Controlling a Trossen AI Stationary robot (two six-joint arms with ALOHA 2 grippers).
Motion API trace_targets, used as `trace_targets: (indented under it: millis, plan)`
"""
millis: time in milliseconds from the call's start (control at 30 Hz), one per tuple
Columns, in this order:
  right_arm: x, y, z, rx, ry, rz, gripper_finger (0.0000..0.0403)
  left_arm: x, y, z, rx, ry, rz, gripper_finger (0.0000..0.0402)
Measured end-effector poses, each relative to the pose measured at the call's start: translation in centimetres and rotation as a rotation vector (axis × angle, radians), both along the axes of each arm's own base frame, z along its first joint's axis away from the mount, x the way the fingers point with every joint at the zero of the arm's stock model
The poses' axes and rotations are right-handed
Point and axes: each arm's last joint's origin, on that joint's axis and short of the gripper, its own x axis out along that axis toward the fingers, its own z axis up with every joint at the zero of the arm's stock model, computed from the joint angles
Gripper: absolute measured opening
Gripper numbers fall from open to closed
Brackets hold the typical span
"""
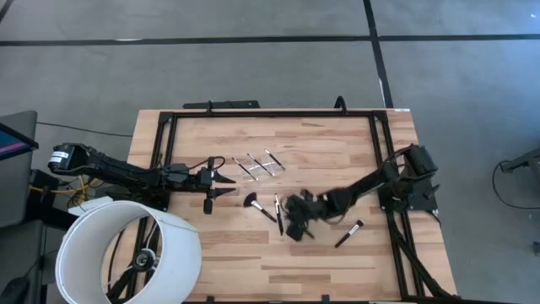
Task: Put items in baskets/containers
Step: Put the black blush brush into the transparent organizer
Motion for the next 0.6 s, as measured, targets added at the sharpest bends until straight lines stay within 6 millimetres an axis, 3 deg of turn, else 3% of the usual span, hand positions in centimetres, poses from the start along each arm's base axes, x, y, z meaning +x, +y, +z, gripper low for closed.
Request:
trace_targets:
  millis: [200, 333, 467, 600]
  plan:
    - [1.0, -4.2, 8.0, -0.357, -0.238, -0.119, 0.001, 0.0, 0.0, 0.0, 0.005, -0.002, 0.0, 0.0104]
    - [1.3, -6.9, 13.1, -0.629, -0.494, -0.274, 0.0004, 0.0, 0.0, 0.0, 0.007, -0.003, -0.001, 0.0104]
    - [2.4, -8.5, 13.2, -0.767, -0.695, -0.226, 0.0003, 0.0, 0.0, 0.0, 0.006, -0.003, -0.001, 0.0104]
    - [4.4, -9.8, 10.5, -0.85, -0.804, -0.246, 0.0002, 0.0, 0.0, 0.0, 0.005, -0.002, -0.001, 0.0104]
